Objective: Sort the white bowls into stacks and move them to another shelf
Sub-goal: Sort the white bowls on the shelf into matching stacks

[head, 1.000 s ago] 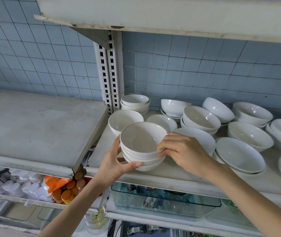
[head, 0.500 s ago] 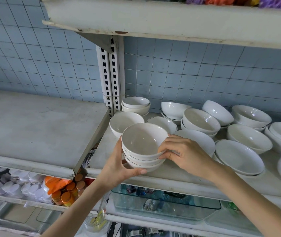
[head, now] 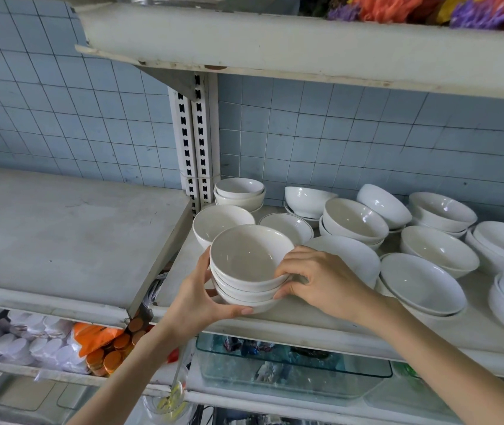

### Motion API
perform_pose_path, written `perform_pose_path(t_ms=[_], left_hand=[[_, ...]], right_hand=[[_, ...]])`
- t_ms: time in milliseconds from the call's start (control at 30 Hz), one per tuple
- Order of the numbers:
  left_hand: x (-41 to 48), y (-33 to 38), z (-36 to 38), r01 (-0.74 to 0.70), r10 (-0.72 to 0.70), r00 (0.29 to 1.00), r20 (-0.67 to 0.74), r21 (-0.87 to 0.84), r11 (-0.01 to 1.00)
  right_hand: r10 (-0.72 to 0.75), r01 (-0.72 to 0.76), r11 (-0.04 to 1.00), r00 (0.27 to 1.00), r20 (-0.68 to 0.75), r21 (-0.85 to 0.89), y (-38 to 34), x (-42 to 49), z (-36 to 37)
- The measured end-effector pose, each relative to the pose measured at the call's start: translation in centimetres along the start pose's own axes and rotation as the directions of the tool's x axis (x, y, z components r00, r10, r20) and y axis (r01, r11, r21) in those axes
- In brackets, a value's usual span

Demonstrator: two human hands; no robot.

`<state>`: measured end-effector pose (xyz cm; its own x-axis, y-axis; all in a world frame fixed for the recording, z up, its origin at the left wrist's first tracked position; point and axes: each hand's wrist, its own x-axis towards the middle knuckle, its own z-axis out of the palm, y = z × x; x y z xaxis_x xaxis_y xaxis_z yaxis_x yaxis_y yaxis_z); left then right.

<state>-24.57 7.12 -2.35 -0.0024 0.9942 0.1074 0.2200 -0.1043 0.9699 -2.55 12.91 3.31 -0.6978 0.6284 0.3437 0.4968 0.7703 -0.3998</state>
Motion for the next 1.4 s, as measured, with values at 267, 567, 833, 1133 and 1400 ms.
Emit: perform_pose_path(t_ms=[267,567,833,1133,1400], left_hand=[[0.0,0.0,-2.4,-0.021,0.019,0.999,0.040,0.049,0.999],[0.0,0.4,-3.1,-0.099,0.089,0.991,0.102,0.095,0.991],[0.7,1.1,-2.7,-0.106,0.107,0.994,0.035,-0.014,0.994],[0.5,0.9,-2.2,-0.139,0.142,0.989,0.029,-0.083,0.987],[0.0,0.0,-1.1,-0.142,0.136,0.989,-0.055,-0.138,0.980]], right_hand=[[0.049,-0.049,0.999,0.999,0.018,0.016,-1.7,0.8,1.1],[0.103,-0.104,0.993,0.995,0.007,0.052,-2.4,0.8,1.3],[0.109,-0.110,0.993,0.994,0.015,0.051,-2.5,0.4,1.5],[0.203,-0.200,0.979,0.961,-0.186,0.037,-0.4,-1.3,-0.4],[0.507,-0.484,0.861,0.799,-0.323,0.156,6.5,-2.2,-5.3]])
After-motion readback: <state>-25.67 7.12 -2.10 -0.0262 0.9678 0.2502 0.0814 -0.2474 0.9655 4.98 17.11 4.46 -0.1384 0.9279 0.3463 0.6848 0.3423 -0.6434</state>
